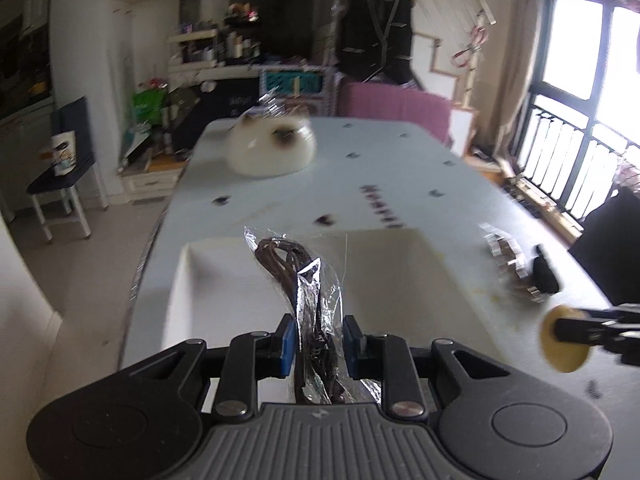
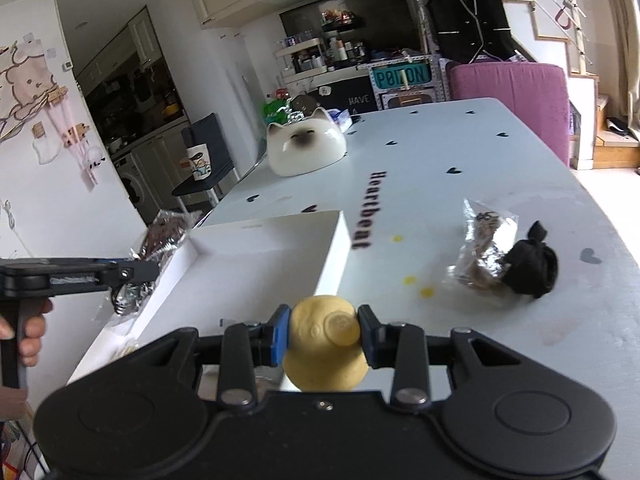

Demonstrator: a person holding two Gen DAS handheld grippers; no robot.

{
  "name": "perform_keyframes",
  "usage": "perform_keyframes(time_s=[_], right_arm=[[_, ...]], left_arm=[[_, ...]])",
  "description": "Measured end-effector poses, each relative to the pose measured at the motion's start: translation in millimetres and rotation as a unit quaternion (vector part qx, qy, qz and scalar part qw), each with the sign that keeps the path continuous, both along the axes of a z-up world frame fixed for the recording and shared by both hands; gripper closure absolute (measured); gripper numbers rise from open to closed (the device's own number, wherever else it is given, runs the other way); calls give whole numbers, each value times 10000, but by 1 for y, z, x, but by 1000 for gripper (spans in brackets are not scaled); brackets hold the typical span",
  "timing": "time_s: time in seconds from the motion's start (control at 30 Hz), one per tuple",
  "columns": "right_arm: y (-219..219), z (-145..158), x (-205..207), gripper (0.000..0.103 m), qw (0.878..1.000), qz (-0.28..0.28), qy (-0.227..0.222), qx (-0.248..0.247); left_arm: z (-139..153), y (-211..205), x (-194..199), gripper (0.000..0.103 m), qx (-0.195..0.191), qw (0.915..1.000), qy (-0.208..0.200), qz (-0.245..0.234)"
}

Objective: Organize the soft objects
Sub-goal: 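Carry the cord bag with the left tool while the right tool carries the yellow ball over the tray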

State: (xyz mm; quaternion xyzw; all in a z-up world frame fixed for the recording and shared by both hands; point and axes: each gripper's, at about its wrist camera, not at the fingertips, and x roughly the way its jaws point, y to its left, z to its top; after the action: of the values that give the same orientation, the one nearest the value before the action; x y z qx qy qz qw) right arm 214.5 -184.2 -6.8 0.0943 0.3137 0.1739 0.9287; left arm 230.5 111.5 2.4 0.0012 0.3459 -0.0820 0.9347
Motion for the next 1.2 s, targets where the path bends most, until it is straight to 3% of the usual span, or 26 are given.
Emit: perform_keyframes(time_s=[0.2,0.4,0.57,0.77,0.9,0.97,1.07,1.2], right_arm=[[21,2,4,66,9998,145,48,-110],[44,4,12,66,9994,303,127,-57],[66,4,15,66,9987,471,193,-77],[90,4,22,66,9972,684,280,-114],[107,-2,33,66,9950,892,445,28],[118,-4,39,66,9937,990,514,90],[134,-7,48,66,9923,1095,571,100],[153,-14,56,66,9901,1215,688,138]], left_arm=[[-27,24,16,77,187,9993,290,104],[-44,29,38,77,509,9986,147,-7],[-60,30,49,76,515,9981,352,7],[-56,43,40,76,385,9981,462,141],[-54,56,37,71,231,9982,508,200],[-50,58,34,55,132,9987,470,152],[-39,60,27,44,72,9992,365,157],[-24,70,17,45,-95,9996,130,216]])
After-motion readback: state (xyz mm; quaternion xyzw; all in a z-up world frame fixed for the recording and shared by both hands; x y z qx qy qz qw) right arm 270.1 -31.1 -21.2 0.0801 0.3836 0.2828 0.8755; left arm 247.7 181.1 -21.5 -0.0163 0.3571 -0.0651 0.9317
